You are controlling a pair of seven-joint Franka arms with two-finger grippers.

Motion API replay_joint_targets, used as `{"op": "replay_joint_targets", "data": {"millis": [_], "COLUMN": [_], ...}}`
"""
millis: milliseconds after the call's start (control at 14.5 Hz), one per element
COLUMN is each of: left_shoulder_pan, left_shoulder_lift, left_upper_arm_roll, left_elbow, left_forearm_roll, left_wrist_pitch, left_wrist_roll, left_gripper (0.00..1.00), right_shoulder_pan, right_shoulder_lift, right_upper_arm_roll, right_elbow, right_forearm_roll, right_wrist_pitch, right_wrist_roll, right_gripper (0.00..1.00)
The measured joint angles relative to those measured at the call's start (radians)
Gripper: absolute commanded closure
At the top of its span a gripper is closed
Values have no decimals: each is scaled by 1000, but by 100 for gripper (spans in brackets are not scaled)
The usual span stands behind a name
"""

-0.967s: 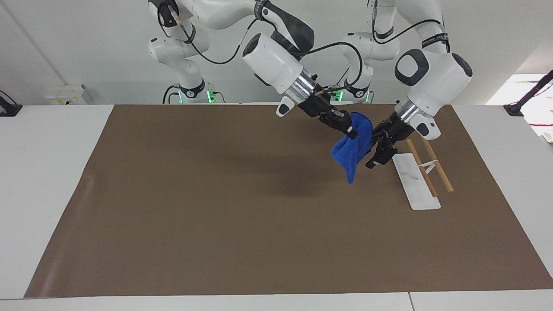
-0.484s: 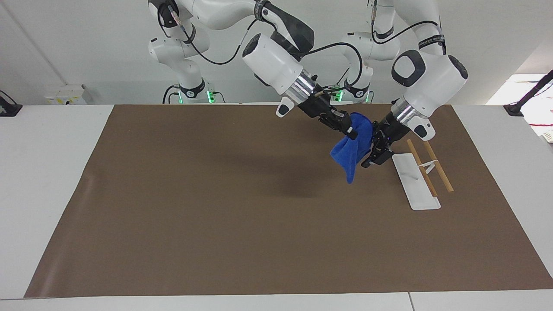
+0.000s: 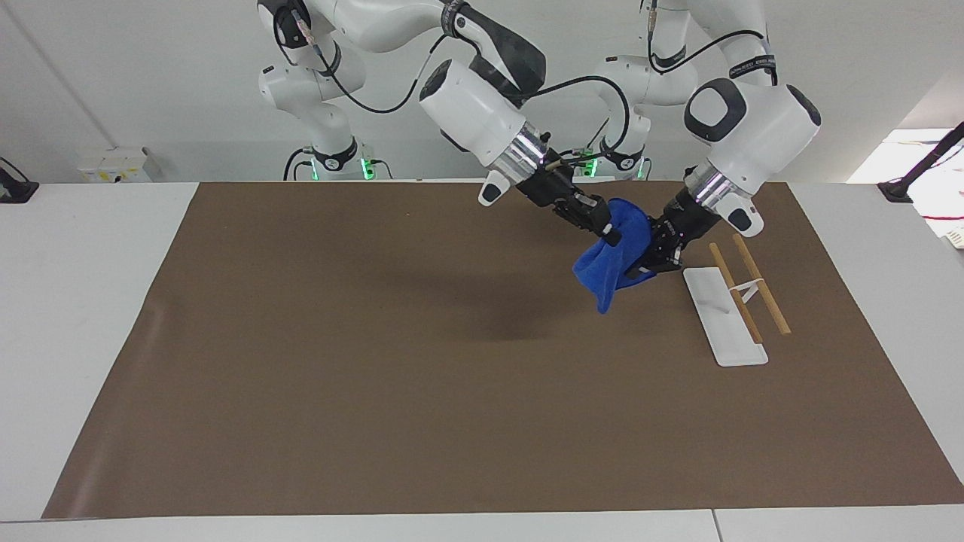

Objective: Right arm passes towel to left arm to hang
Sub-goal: 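Hold the towel with the right gripper while the left gripper grasps it, then open the right gripper and withdraw it while the left gripper holds the towel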

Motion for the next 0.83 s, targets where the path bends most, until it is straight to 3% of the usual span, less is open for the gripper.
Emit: {"op": "replay_joint_targets", "data": {"millis": [69, 138, 346, 553, 829], "left_shoulder_pan": [0, 1, 0, 0, 29], "left_shoulder_lift": [0, 0, 0, 0, 7], "left_upper_arm_roll": [2, 3, 3, 3, 9], "left_elbow": [4, 7, 10, 12, 12], "left_forearm_roll": [0, 6, 74, 110, 168], "left_wrist_pitch": [0, 1, 25, 105, 135], "left_wrist_roll": [0, 1, 9, 51, 247], "left_gripper": [100, 100, 100, 100, 100], "right_shoulder_pan": [-1, -1, -7, -60, -192], "right_shoulder_lift": [0, 0, 0, 6, 13], "right_upper_arm_roll": [-1, -3, -9, -12, -13], "right_elbow": [0, 0, 2, -7, -13], "right_forearm_roll": [0, -4, -81, -261, -542], "right_wrist_pitch": [0, 0, 0, -9, -156], "right_wrist_roll": [0, -1, -19, -37, -129], "right_gripper": [68, 1, 0, 0, 0]}}
